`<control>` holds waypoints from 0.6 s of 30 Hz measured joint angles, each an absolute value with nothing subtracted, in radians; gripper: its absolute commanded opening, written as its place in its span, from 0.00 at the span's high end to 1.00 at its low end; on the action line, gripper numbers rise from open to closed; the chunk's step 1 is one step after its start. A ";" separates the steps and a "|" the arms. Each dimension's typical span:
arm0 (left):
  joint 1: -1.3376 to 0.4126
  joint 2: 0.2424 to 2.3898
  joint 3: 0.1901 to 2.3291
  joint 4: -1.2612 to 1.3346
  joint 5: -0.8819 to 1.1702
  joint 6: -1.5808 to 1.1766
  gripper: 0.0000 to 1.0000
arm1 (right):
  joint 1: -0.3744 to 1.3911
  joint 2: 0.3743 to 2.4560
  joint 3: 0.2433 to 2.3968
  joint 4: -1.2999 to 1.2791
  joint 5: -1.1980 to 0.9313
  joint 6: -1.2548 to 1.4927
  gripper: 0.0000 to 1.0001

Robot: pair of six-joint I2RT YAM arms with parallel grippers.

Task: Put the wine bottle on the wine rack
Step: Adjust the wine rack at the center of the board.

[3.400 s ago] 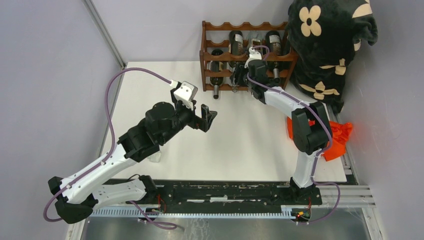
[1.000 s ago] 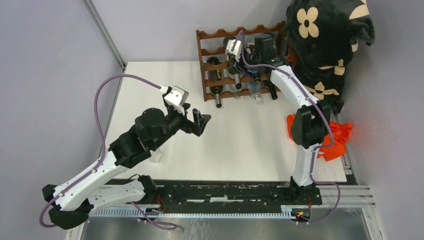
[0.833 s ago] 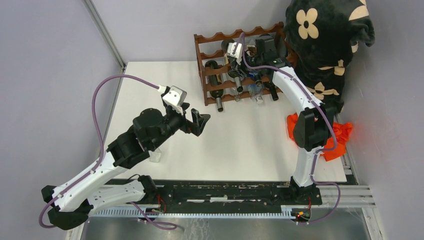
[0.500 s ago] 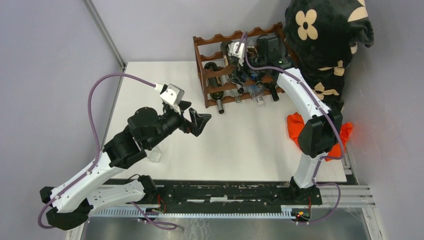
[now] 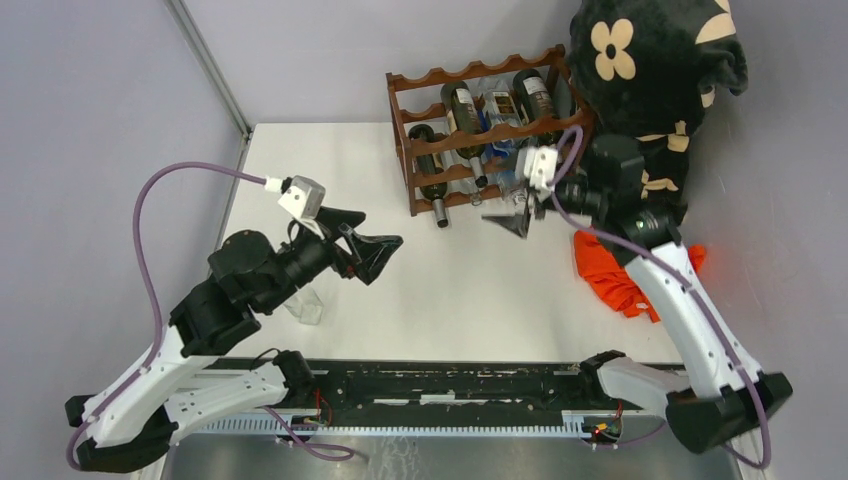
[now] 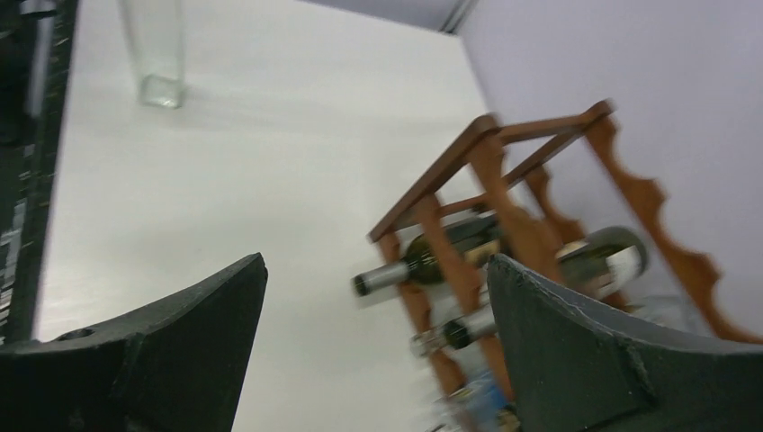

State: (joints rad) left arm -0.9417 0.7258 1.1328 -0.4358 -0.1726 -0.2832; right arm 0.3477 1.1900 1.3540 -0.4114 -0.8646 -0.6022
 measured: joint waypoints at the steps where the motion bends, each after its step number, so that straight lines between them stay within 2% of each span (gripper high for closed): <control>1: -0.942 0.717 1.134 -0.445 -0.173 -0.294 0.00 | 0.348 1.146 1.294 -0.406 -0.873 -0.589 0.02; 10: -0.942 0.678 1.168 -0.577 -0.207 -0.362 0.00 | 0.346 0.901 0.860 -0.439 -0.881 -0.614 0.02; 18: -0.942 0.683 1.227 -0.760 -0.330 -0.420 0.00 | 0.305 0.825 0.609 -0.361 -0.858 -0.648 0.02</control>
